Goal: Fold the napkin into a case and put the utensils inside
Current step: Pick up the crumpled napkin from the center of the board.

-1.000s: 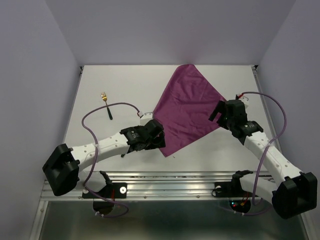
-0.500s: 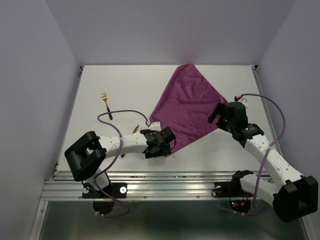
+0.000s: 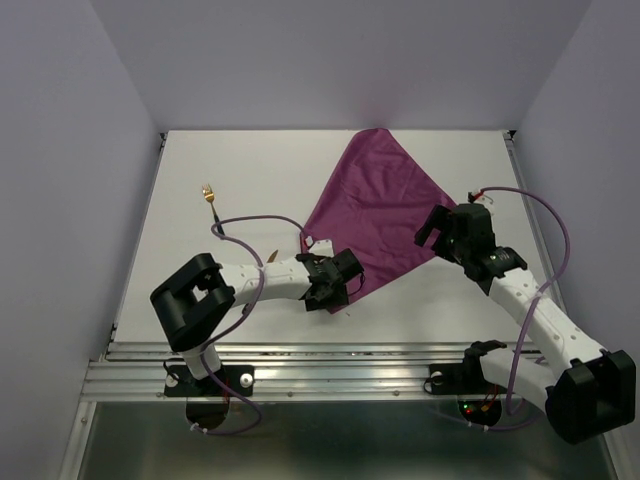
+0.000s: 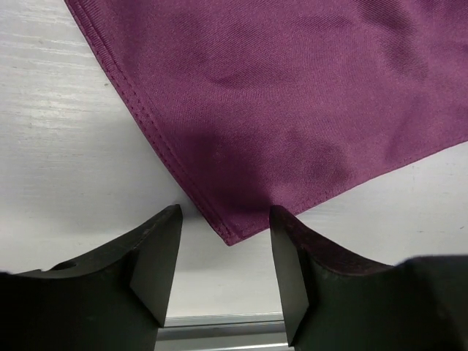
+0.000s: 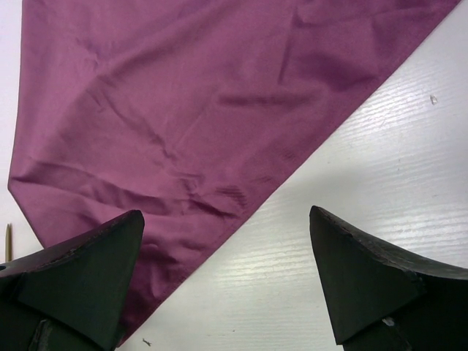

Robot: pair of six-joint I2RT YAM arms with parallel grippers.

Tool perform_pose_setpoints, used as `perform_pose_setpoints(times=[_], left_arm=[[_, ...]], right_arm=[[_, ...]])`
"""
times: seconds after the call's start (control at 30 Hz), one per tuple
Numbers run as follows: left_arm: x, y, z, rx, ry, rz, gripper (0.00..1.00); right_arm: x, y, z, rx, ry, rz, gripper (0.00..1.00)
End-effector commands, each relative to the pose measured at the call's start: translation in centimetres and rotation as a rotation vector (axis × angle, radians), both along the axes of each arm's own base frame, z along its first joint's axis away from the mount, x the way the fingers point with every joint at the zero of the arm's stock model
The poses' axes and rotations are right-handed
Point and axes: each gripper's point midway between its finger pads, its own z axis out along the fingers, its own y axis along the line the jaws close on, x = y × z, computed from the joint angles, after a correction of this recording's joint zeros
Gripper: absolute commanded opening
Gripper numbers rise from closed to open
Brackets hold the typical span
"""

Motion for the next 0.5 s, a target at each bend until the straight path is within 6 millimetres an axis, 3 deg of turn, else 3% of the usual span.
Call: perform_pose_setpoints(times=[0.0, 0.07, 0.13, 0.17, 0.2, 0.33, 0.47], left_arm=[[0.1, -0.5, 0.0, 0.009, -0.002, -0.012, 0.56], [0.1, -0.5, -0.3, 0.019, 0.002, -0.01, 0.49], [0.2, -0.5, -0.4, 0.018, 0.002, -0.011, 0.33], [0.3, -0.6, -0.4, 0.015, 0.001, -0.016, 0.21], [0.3, -0.9, -0.2, 0.004, -0.001, -0.033, 0.0], [0.5, -1.1, 1.0, -0.023, -0.021, -0.061, 0.0], [1.2, 0.9, 1.9, -0.034, -0.042, -0.057, 0.0]], right_arm=[[0.8, 0.6, 0.4, 0.02, -0.025, 0.022, 1.0], [0.9, 0.6, 0.4, 0.02, -0.022, 0.018, 1.0], [0.9, 0.5, 0.5, 0.02, -0.026, 0.009, 1.0], [0.9, 0.4, 0.5, 0.022, -0.028, 0.002, 1.0], [0.9, 0.3, 0.3, 0.019, -0.025, -0.006, 1.0], [0.8, -1.6, -0.2, -0.094, 0.009, -0.045, 1.0], [1.7, -6.1, -0.3, -0.17, 0.063, -0.144, 1.0]])
